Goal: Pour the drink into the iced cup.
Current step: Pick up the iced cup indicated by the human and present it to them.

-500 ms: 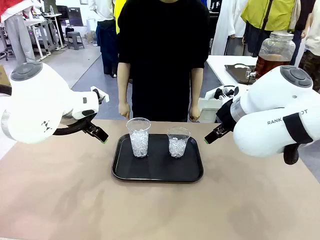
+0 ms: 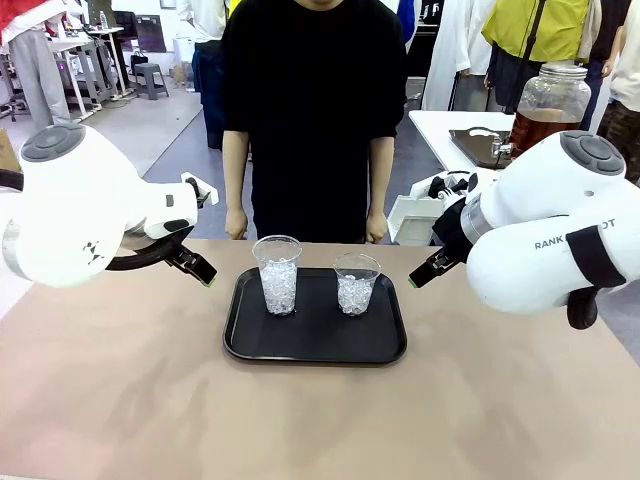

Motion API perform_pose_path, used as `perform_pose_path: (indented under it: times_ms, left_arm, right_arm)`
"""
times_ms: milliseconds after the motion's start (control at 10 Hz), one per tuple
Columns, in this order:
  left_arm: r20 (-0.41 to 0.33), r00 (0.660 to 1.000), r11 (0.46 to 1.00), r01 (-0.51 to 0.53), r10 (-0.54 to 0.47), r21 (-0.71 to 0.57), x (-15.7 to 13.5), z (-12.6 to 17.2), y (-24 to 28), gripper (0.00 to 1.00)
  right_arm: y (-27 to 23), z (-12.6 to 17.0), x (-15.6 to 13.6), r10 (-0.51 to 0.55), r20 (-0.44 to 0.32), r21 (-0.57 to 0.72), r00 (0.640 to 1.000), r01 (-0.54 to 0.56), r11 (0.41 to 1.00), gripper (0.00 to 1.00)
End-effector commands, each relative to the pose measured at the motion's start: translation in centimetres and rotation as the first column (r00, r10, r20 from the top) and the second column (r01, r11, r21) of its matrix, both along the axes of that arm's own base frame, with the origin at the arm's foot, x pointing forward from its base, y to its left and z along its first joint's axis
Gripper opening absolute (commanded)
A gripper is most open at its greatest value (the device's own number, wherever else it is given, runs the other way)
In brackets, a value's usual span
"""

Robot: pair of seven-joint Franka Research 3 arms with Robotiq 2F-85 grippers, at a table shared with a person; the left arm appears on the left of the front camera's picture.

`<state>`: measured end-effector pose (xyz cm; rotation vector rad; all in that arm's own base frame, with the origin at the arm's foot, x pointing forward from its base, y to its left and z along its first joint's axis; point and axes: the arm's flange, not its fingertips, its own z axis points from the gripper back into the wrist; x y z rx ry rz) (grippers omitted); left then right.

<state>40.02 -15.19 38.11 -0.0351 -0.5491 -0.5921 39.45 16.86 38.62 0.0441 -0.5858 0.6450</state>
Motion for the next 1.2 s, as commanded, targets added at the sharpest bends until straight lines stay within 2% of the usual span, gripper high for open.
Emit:
perform_pose_path:
  times_ms: [0, 400, 500, 700, 1000, 1100]
  left_arm:
    - [0.003, 1.000, 1.000, 0.002, -0.002, 0.002, 0.0, 0.1, 0.0, 1.00]
    - [0.000, 1.000, 1.000, 0.000, 0.000, 0.000, 0.0, 0.0, 0.0, 1.00]
    - [-0.008, 1.000, 1.000, -0.003, 0.003, -0.004, 0.0, 0.9, -0.1, 1.00]
    - [-0.019, 0.999, 0.999, 0.032, -0.033, -0.031, 0.4, 3.9, 0.2, 1.00]
    - [-0.101, 0.993, 0.990, 0.053, -0.066, -0.129, 1.8, 9.1, 2.1, 1.00]
    - [-0.139, 0.987, 0.977, 0.044, -0.074, -0.210, 2.3, 10.2, 3.2, 1.00]
  right_arm:
    - [0.0, 0.1, 0.0, -0.001, 0.004, 0.004, 1.000, 0.001, 1.000, 1.00]
    - [0.0, 0.0, 0.0, 0.000, 0.000, 0.000, 1.000, 0.000, 1.000, 1.00]
    - [0.0, 1.0, 0.1, 0.010, -0.032, 0.023, 0.999, -0.010, 1.000, 1.00]
    - [-0.5, 4.2, 0.6, 0.020, -0.081, 0.076, 0.997, -0.013, 0.997, 1.00]
    - [-2.4, 9.5, 1.5, 0.048, -0.170, 0.219, 0.984, -0.010, 0.976, 1.00]
    - [-3.3, 11.1, 1.8, 0.051, -0.202, 0.282, 0.978, 0.008, 0.959, 1.00]
